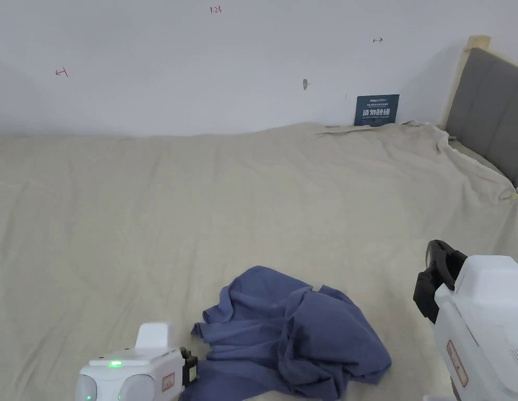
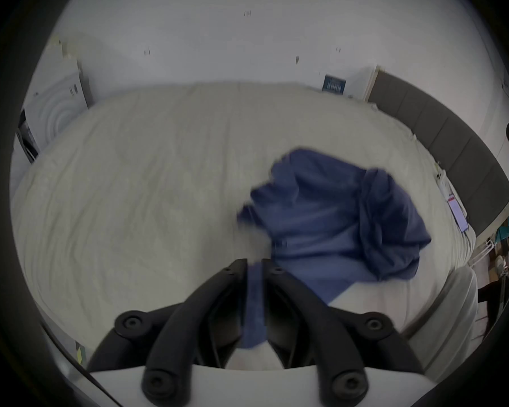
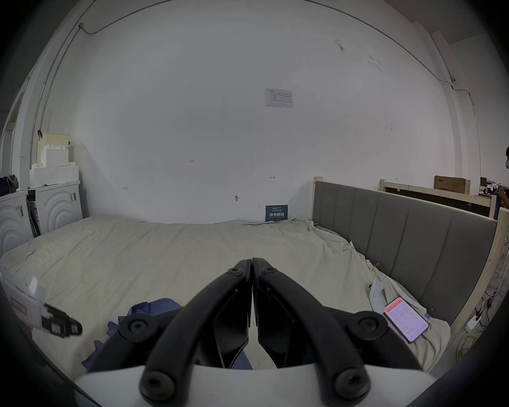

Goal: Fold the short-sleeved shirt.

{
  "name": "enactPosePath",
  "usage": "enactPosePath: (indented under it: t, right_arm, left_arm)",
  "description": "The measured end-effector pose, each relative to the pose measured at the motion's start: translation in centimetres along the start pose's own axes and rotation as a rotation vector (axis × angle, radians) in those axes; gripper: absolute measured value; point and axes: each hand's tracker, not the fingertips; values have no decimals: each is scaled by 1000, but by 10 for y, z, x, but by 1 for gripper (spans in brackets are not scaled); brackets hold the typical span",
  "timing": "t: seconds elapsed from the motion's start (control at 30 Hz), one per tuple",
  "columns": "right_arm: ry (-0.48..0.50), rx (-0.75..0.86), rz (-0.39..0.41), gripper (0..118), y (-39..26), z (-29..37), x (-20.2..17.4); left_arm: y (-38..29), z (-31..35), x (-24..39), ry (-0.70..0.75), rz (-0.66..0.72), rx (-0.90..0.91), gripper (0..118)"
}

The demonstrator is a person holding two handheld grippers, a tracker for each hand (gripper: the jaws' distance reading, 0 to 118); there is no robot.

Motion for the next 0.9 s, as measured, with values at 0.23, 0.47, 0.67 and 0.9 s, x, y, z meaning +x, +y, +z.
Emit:
enactPosePath:
  t: [0.23,0.47,0.67,0.9]
  right_arm:
    - [1,-25,6,2,-8,-3,1]
    - [1,-44,-1,2,-13,-8,1]
    - [6,-55,1,2,-15,-13,1]
    - [26,-111,-34,2,-27,-38,7]
  left_arm:
    - [-25,-26,3,27,-17,-99,75]
    - [-33,-36,19,71,-69,-145,71]
    - [-26,-26,32,-15,-87,-113,3]
    - [-16,-8,23,-47,-83,-22,0]
